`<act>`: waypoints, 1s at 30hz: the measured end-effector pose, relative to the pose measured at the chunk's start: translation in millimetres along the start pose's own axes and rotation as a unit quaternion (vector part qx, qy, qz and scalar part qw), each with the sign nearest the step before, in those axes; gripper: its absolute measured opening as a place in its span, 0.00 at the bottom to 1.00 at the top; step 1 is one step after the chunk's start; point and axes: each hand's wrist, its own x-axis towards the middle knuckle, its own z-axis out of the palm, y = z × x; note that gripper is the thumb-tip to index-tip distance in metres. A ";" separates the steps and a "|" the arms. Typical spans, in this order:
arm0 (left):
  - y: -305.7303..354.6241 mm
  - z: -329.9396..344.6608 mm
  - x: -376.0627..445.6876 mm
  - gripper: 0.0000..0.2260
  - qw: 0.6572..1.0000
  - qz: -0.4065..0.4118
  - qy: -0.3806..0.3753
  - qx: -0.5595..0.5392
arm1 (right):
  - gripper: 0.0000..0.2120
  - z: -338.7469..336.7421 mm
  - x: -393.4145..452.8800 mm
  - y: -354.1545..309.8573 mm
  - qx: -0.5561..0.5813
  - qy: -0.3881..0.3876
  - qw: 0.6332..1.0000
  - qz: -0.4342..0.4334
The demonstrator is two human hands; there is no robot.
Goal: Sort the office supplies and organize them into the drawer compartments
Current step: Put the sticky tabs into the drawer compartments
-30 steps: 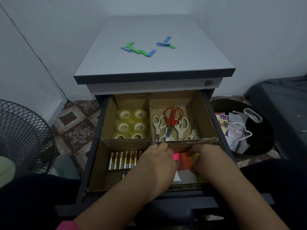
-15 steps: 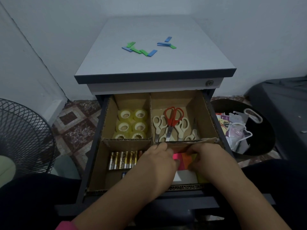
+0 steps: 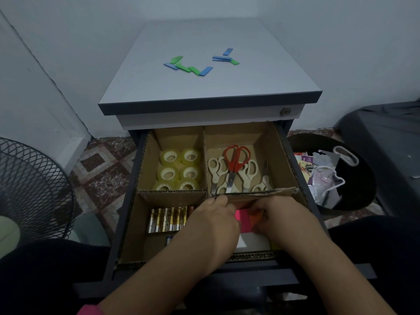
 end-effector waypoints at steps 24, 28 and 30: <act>-1.5 -2.2 -2.4 0.14 1.000 0.011 0.003 0.005 | 0.13 7.9 0.8 -6.3 -0.019 0.033 0.998 -0.044; -1.4 -1.1 -2.5 0.14 1.000 0.011 0.014 0.005 | 0.13 7.5 2.3 -5.7 -0.018 0.031 0.998 -0.051; -1.9 -3.2 -2.5 0.14 1.000 0.006 -0.009 0.001 | 0.13 6.9 2.2 -6.0 -0.016 0.027 0.998 -0.053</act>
